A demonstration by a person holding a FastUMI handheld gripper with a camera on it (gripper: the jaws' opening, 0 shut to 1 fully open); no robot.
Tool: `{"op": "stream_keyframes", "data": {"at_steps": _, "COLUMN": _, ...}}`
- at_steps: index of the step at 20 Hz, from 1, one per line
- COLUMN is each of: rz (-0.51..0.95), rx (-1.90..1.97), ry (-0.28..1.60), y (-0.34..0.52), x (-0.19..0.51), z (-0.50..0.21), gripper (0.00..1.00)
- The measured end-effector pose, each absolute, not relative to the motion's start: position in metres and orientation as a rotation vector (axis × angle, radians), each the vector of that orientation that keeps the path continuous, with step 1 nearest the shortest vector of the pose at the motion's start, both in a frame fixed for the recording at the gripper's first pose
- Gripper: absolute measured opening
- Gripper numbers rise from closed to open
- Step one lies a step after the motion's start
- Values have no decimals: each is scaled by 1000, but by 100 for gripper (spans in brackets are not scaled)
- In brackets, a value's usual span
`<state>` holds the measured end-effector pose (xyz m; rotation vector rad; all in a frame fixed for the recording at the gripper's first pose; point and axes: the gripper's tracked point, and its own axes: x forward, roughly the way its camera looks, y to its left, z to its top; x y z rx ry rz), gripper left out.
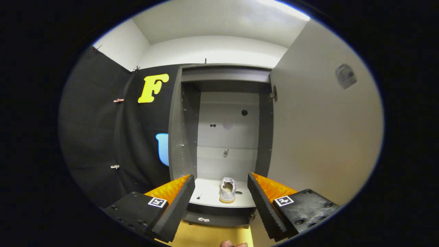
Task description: Open the shoe cabinet door, grab the shoes and put them into the shoe cabinet, then close the shoe cabinet door.
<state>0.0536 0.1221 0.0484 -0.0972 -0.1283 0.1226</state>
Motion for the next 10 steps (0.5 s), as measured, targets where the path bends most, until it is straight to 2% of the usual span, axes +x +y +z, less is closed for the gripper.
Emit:
{"op": "stream_keyframes", "data": {"at_steps": 6, "rz": 88, "rx": -87, "ry": -130, "y": 74, "x": -37, "z": 48, "gripper": 97}}
{"op": "stream_keyframes", "data": {"at_steps": 10, "rz": -52, "rx": -88, "ry": -181, "y": 5, "x": -78, "z": 61, "gripper": 97}}
